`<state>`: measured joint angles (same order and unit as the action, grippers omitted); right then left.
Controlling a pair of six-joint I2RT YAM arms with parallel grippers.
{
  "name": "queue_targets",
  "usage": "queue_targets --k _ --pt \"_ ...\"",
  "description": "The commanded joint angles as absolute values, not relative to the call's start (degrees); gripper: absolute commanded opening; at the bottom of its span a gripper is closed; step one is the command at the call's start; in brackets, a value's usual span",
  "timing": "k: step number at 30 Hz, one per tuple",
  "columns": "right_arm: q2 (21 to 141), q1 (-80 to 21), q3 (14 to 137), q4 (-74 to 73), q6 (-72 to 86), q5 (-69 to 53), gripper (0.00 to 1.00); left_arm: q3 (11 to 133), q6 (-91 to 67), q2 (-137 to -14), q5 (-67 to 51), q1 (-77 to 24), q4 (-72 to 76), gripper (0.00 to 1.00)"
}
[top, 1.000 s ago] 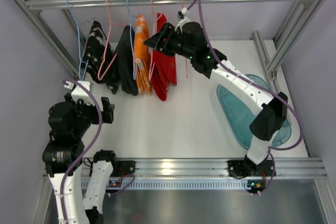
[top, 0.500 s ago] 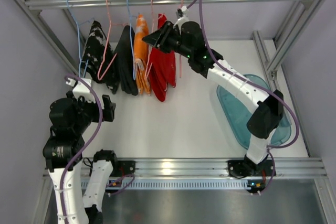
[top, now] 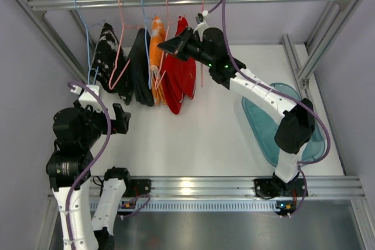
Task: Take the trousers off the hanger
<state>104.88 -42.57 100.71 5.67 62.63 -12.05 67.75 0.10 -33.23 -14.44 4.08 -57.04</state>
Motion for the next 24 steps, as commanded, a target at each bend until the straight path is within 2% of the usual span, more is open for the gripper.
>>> queue_targets --k 1,5,18,24 --pt "100.4 -43.0 101.7 19.9 60.2 -18.7 0.0 69.3 -3.1 -33.4 -18.9 4.3 -54.1 0.99" --pt "100.1 -43.1 103.6 24.3 57.8 -20.2 0.0 69.2 -3.3 -33.5 -18.8 4.3 -52.7 0.99" --pt "98.0 -42.9 106.1 24.6 46.4 -20.9 0.0 70.5 -5.2 -34.6 -21.6 4.2 -49.7 0.98" --pt "98.3 -41.5 109.0 25.8 47.2 -21.4 0.0 71.0 -5.6 -35.8 -23.2 4.2 -48.3 0.99"
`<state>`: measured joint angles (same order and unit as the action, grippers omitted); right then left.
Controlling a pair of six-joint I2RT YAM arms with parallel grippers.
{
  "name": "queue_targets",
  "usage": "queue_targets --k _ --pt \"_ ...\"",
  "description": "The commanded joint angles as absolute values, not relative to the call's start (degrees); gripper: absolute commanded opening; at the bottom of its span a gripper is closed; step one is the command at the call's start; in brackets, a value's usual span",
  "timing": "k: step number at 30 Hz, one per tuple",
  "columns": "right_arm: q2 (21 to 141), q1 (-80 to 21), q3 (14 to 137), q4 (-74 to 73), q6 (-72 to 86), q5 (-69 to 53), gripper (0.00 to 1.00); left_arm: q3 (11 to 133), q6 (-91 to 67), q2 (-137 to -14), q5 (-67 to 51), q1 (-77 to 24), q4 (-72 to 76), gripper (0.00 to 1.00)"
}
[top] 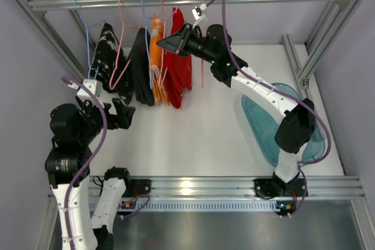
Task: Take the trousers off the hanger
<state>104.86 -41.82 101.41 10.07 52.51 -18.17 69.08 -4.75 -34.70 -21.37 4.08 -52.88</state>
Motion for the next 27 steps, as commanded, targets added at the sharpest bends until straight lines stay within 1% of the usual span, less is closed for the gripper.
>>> queue_targets --k 1,7,14,21,22,25,27 --pt "98.2 -41.3 109.3 25.8 47.5 -21.4 0.0 71.2 -5.6 -35.9 -23.5 4.2 -48.2 0.99" --pt "95.5 -41.0 107.8 26.1 48.8 -23.2 0.0 72.3 -5.4 -37.3 -24.3 4.2 -47.2 0.99" --pt "89.7 -41.0 98.3 24.6 50.5 -25.5 0.0 74.9 -5.9 -39.3 -28.2 4.2 -46.1 0.98" --pt "81.1 -41.0 86.9 26.7 51.1 -31.3 0.0 79.0 -10.0 -41.7 -39.5 4.2 -43.2 0.96" --pt "80.1 -41.0 86.0 26.0 50.7 -31.8 0.0 79.0 -12.3 -41.8 -43.0 4.2 -42.0 0.96" --pt "76.5 -40.7 82.6 23.9 49.6 -34.7 0.0 77.8 -18.6 -42.6 -48.4 4.2 -35.6 0.95" --pt "73.9 -39.4 80.4 22.0 50.9 -36.7 0.0 77.3 -21.8 -43.3 -49.7 4.2 -30.6 0.95"
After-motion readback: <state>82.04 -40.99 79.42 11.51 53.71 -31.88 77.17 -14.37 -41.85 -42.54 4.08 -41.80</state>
